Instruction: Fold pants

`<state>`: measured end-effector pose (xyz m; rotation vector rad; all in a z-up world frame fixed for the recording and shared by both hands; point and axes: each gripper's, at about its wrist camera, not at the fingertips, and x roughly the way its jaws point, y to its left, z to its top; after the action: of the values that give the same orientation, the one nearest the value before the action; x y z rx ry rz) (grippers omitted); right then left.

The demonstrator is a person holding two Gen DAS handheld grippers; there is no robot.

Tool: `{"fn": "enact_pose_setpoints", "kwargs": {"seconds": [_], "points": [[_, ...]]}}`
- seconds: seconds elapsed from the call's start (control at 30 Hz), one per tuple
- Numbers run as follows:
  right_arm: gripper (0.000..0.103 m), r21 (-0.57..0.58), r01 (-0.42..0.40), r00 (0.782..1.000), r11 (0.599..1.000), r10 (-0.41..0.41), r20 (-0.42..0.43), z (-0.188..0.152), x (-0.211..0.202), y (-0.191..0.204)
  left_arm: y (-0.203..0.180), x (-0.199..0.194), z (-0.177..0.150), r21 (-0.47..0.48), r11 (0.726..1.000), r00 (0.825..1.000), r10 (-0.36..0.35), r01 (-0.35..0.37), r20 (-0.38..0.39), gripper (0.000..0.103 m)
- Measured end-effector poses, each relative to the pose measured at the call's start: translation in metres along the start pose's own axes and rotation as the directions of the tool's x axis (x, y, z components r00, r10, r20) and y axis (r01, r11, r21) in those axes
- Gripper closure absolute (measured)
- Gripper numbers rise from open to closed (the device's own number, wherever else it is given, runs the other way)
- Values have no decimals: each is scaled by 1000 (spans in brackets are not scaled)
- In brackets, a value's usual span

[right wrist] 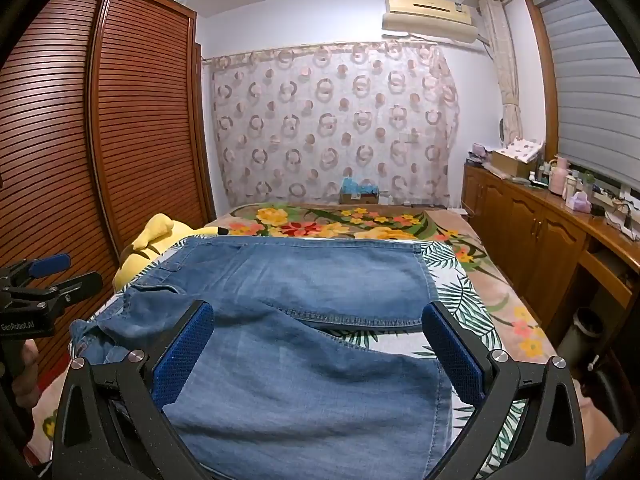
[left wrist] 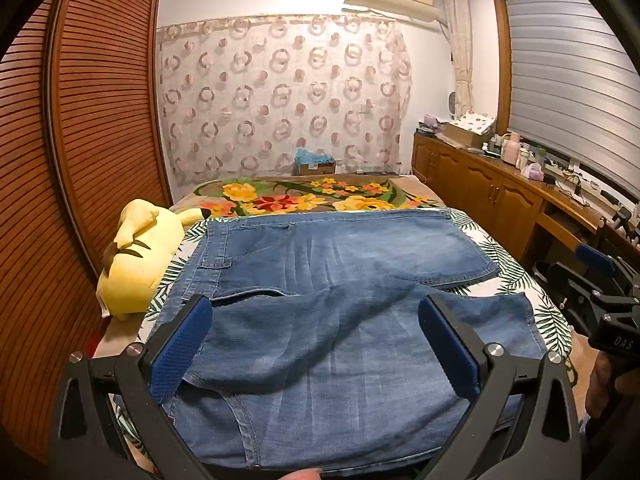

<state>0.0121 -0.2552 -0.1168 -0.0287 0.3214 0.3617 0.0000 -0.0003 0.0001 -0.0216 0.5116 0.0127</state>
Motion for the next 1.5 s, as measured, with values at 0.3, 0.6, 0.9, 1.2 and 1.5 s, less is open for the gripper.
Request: {"fn": "enact_pose_setpoints", "kwargs": {"seconds": [0.3,0.6,0.9,1.2,1.5], "points": [[0,0,0,1000,1000,0,0,0,0,0,0,0,0,1,1000,1000,0,0,1,0],[0,3,0,1000,1000,0,3,1,-3,2,0,0,0,2,1000,1000,-1,1,1,0],[0,4,0,1000,1000,0,3,1,-2,2,0,0,0,2,1000,1000,2,-2,2,0],[0,3,0,1000,1000,0,3,1,-2,1,0,0,0,3,1000,1000,1,-1,3,0],[0,3,0,1000,1000,0,3,1,-1,2,0,0,0,4,1000,1000,1,-1,3,0]]}}
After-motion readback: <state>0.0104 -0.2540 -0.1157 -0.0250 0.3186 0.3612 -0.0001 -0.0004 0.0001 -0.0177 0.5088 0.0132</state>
